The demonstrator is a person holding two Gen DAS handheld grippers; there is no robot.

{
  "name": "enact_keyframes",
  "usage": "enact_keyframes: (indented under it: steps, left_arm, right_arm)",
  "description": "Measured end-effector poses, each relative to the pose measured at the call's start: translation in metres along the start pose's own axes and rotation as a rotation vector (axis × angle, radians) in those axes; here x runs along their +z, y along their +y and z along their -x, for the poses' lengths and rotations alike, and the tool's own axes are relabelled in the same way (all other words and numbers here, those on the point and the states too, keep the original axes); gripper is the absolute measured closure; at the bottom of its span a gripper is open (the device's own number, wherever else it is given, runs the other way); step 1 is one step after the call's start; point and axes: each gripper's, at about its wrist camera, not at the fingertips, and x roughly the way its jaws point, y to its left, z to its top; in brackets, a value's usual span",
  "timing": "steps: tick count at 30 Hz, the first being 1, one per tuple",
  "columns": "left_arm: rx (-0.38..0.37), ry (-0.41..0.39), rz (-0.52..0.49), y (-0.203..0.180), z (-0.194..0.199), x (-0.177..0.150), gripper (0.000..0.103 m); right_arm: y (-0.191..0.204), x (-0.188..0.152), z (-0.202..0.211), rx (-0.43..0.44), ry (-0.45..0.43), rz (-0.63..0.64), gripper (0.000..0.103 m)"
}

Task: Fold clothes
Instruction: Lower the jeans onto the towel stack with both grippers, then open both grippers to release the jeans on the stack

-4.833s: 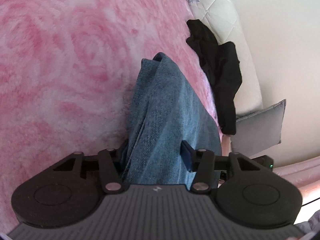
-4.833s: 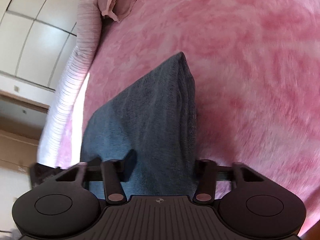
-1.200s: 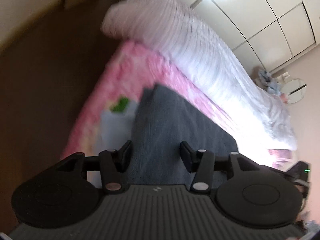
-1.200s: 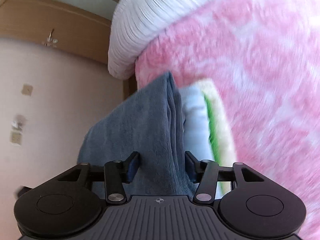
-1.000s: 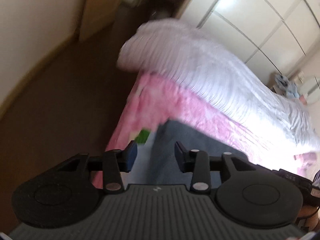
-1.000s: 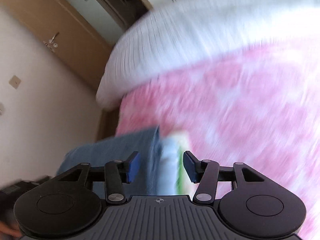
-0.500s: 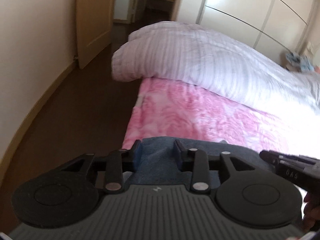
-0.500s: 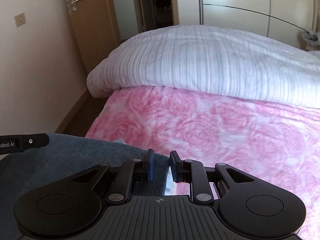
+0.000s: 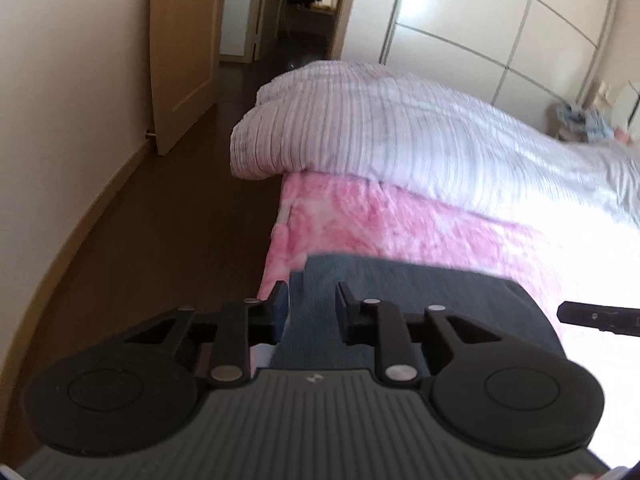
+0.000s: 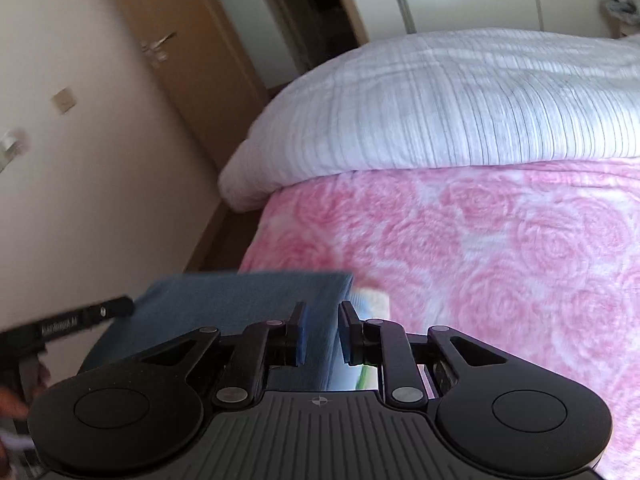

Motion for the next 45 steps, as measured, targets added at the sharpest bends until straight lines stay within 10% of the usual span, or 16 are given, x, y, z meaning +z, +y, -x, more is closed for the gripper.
enact_keyframes:
  steps: [10, 30, 36, 45]
  left_arm:
    - [-0.007, 0.153, 0.027, -0.006, 0.017, -0.059, 0.079]
    - [0.218, 0.310, -0.048, -0.051, 0.045, -0.062, 0.080]
    - [0.261, 0.304, -0.059, -0.071, 0.079, -0.059, 0.067]
    - [0.300, 0.254, -0.085, -0.100, 0.128, -0.065, 0.060]
  right_arm:
    - [0.038, -0.055, -0.003, 0.047, 0.244, 0.168, 0.083]
    - [0.073, -0.083, 0.007, -0.042, 0.391, 0.258, 0.082]
    - [0.085, -0.085, 0.031, -0.026, 0.390, 0.223, 0.053]
    - [0.094, -0.091, 0.061, -0.068, 0.342, 0.255, 0.046]
